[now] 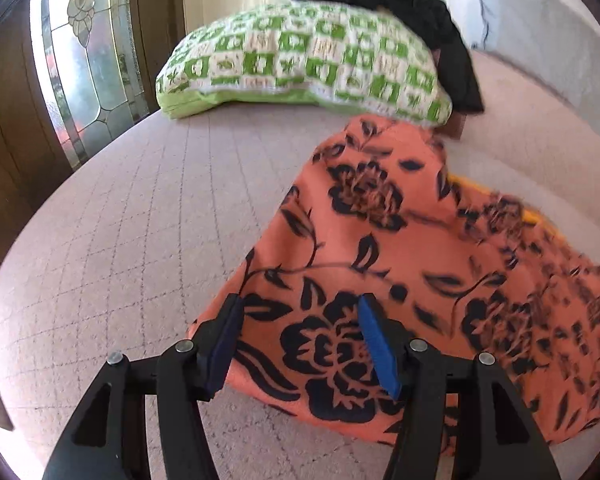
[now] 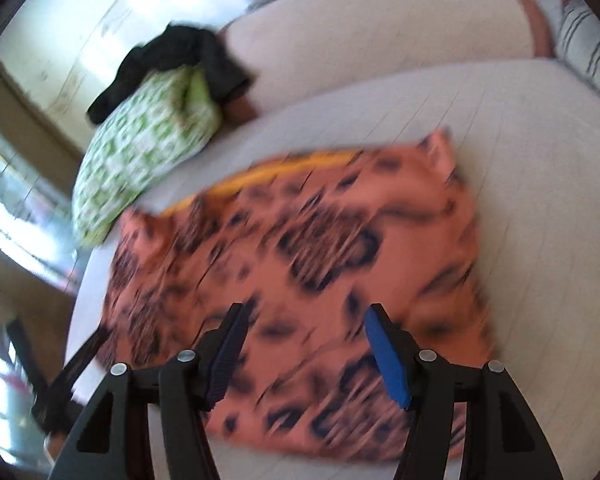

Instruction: Fold small clothes

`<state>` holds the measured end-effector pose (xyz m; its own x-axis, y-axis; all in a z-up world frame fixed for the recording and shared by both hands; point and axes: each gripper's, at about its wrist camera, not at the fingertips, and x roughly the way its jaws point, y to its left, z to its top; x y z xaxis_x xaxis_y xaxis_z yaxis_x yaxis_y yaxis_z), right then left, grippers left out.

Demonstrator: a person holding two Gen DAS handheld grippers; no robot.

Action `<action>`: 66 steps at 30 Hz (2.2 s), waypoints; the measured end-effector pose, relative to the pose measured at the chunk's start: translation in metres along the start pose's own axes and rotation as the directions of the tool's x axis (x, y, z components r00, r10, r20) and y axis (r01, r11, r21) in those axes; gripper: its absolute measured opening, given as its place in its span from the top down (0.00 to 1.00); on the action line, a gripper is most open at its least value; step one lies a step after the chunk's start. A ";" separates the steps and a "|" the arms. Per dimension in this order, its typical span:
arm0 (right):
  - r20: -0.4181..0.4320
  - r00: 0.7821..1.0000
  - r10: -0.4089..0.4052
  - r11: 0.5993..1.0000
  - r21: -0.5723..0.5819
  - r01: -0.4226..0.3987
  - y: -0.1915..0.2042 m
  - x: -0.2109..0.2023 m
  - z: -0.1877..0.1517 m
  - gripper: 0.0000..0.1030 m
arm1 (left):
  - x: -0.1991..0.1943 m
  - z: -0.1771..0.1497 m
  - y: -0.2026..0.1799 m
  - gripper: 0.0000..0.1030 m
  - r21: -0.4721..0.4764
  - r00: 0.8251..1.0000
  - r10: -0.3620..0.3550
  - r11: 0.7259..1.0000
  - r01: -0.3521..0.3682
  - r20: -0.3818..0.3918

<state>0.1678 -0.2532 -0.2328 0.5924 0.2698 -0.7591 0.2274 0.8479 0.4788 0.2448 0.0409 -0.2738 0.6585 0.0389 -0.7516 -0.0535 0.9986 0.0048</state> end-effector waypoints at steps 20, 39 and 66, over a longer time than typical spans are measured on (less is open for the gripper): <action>-0.082 0.991 0.103 0.972 -0.203 -0.117 0.057 0.058 -0.023 0.35 | 0.007 0.003 -0.012 0.40 0.029 0.999 0.048 0.998 -0.048 0.016; -0.144 0.986 0.084 0.983 -0.148 -0.106 0.036 0.038 -0.031 0.37 | 0.001 -0.007 -0.012 0.31 0.032 0.998 0.056 0.998 -0.056 0.007; 0.020 0.950 0.312 0.811 0.515 -0.277 -0.085 -0.009 -0.087 0.21 | 0.005 -0.026 0.048 0.42 -0.551 0.849 -0.516 0.744 0.378 -0.116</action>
<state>0.0761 -0.2876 -0.3052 0.6488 0.5117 -0.5632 0.4186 0.3782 0.8257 0.2257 0.0881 -0.2942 0.4991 -0.4868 -0.7169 -0.2046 0.7377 -0.6434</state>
